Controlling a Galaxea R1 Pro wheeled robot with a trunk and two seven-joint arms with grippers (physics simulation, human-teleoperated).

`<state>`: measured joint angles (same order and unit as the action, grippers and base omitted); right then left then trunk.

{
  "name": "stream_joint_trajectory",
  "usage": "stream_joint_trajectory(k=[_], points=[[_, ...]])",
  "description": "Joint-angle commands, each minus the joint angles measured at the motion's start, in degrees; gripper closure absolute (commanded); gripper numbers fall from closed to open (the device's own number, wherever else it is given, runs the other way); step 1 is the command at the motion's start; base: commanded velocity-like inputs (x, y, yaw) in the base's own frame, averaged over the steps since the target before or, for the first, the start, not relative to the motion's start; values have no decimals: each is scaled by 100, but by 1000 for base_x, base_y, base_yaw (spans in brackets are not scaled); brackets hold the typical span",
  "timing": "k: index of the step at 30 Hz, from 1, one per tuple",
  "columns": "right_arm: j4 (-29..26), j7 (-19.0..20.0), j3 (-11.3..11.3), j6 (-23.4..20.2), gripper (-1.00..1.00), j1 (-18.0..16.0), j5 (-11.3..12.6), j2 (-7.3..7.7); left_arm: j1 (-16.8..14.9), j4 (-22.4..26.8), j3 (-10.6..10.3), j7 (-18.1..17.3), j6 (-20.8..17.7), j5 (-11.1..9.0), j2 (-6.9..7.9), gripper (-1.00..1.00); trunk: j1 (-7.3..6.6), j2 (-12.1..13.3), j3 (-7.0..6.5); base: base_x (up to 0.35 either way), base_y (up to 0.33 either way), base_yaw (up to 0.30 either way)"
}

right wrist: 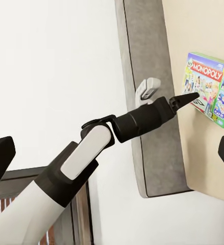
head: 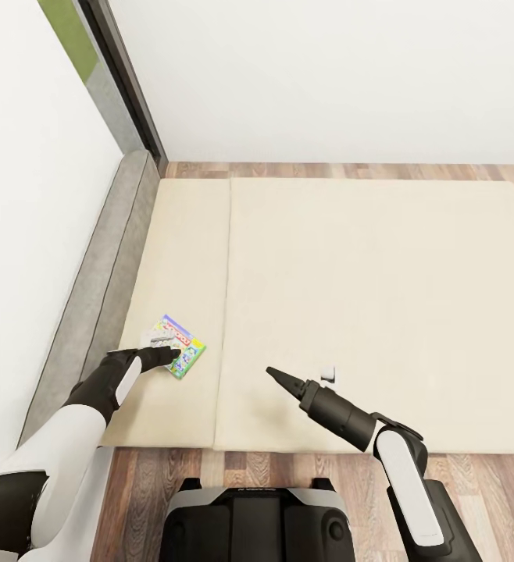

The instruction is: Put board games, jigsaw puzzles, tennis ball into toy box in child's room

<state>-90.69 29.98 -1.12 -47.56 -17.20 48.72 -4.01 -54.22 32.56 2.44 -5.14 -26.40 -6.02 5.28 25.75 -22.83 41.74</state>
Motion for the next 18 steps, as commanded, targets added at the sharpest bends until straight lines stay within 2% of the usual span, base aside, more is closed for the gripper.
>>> stream_joint_trajectory(k=[1, 9, 18], points=[[-2, 8, 7, -10, -100, -3, 5, -3, -1, 9, 16, -5, -41, -57, 0, -100, 3, -9, 6, 0, 0, 0], [2, 8, 0, 266, -100, -3, 26, 4, -1, 9, 11, -5, -41, -57, 0, -100, 3, -9, 6, 0, 10, 0], [22, 8, -2, 328, -100, -3, 26, 5, -1, 10, 4, -5, -41, -57, 0, -100, 3, -9, 6, 0, 97, 0]])
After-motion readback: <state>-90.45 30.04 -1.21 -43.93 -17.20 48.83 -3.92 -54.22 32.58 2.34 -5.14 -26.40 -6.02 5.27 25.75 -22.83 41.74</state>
